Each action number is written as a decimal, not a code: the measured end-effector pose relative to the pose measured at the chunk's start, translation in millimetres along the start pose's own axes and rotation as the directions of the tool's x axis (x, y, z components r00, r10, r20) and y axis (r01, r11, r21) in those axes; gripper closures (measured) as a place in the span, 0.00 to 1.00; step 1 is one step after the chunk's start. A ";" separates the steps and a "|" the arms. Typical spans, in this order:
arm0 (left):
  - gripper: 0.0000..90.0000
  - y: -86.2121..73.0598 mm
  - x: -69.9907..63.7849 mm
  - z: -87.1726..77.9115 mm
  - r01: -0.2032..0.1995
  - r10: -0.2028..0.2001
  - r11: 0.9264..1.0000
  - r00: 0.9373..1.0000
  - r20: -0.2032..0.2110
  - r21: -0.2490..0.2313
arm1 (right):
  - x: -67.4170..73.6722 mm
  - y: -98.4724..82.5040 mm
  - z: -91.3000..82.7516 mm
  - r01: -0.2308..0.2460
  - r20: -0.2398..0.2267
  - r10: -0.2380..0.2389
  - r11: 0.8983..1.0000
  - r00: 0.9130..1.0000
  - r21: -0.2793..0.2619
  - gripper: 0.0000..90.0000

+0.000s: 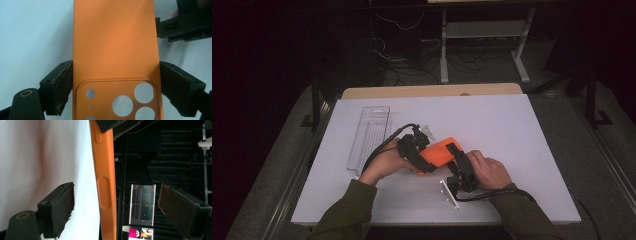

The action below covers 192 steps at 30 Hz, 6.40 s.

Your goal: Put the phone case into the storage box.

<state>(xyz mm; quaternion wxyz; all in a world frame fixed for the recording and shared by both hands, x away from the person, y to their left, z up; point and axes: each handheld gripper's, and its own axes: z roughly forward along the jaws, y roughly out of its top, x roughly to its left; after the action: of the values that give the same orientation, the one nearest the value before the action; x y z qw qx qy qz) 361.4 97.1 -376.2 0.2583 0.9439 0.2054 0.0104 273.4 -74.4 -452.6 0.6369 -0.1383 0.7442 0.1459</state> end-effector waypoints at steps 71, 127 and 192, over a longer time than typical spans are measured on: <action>0.17 -1.5 0.6 -2.8 0.010 -0.007 0.999 0.996 0.094 -0.032 | -1.0 10.9 -11.0 0.051 -0.029 -0.050 0.999 0.998 0.006 0.91; 0.00 -37.4 -7.8 -6.6 0.020 -0.030 0.976 0.999 -0.044 -0.217 | -16.6 -50.2 -17.2 -0.068 -0.115 0.084 0.988 0.990 0.137 0.90; 0.00 -55.6 -13.2 5.7 0.064 -0.086 0.954 0.994 -0.065 -0.292 | -35.4 -62.1 -12.1 -0.434 -0.207 0.463 0.884 0.862 0.172 0.90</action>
<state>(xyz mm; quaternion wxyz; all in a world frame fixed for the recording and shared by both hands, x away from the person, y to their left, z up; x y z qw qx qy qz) 328.8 132.6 -407.3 0.3856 0.8864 0.2472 0.0668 292.1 -135.5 -418.4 0.4970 0.0605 0.8352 0.2274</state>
